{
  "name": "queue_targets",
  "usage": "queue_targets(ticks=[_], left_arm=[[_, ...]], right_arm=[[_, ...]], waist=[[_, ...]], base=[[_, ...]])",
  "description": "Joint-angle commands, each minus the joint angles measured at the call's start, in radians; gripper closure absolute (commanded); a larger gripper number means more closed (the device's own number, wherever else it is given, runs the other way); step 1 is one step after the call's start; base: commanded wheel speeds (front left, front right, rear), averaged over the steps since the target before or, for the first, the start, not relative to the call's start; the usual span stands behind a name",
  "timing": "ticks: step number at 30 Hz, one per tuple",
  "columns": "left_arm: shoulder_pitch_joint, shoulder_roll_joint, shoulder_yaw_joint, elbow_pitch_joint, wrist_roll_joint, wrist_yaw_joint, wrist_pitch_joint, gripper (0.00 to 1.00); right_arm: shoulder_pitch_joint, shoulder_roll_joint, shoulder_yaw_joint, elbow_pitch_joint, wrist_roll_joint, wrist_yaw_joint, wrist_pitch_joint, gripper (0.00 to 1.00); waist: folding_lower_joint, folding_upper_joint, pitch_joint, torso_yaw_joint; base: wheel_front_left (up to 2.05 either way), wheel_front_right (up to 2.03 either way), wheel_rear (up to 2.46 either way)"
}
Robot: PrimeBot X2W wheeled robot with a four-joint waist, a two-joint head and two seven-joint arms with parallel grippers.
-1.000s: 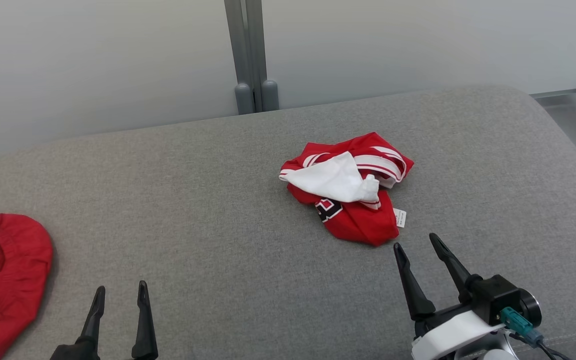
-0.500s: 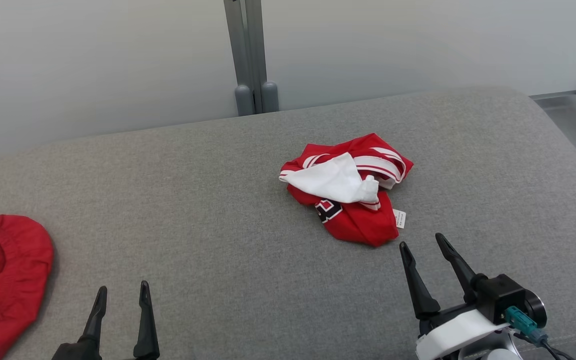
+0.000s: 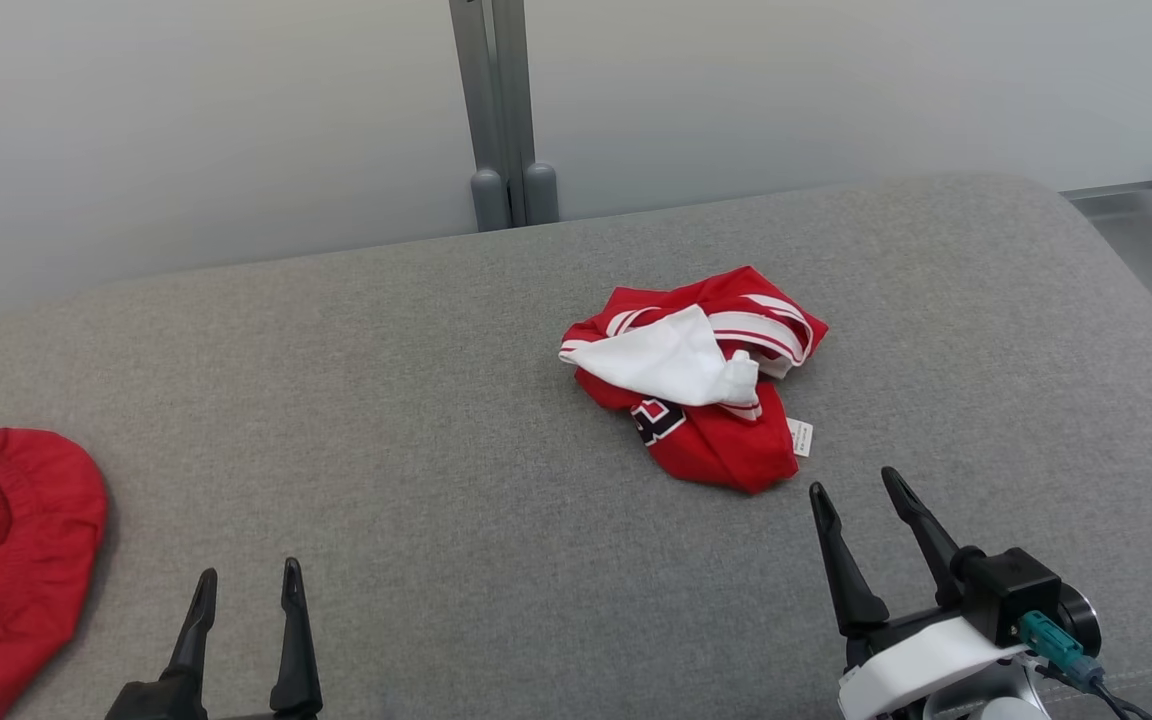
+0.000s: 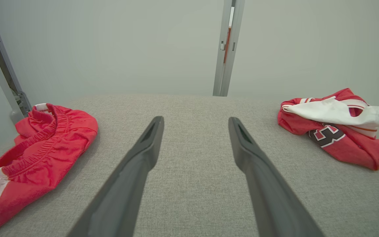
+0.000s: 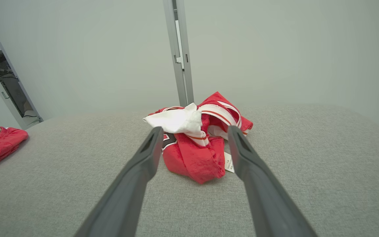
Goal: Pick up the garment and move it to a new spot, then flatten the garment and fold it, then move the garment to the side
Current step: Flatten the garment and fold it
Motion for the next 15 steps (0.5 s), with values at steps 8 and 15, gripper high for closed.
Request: queue_targets(ticks=[8, 15], left_arm=[[-0.024, 0.001, -0.005, 0.015, -0.001, -0.008, 0.0, 0.0], [-0.068, 0.001, -0.026, 0.034, 0.0, -0.031, 0.0, 0.0]], right_arm=[[-0.004, -0.003, 0.005, 0.002, 0.009, -0.001, 0.0, 0.0], [-0.019, -0.003, 0.01, -0.007, 0.005, -0.001, 0.0, 0.0]], waist=[[0.0, 0.0, 0.008, -0.006], [0.0, 0.0, 0.036, -0.007]], base=[[0.0, 0.0, 0.0], [0.0, 0.0, 0.0]])
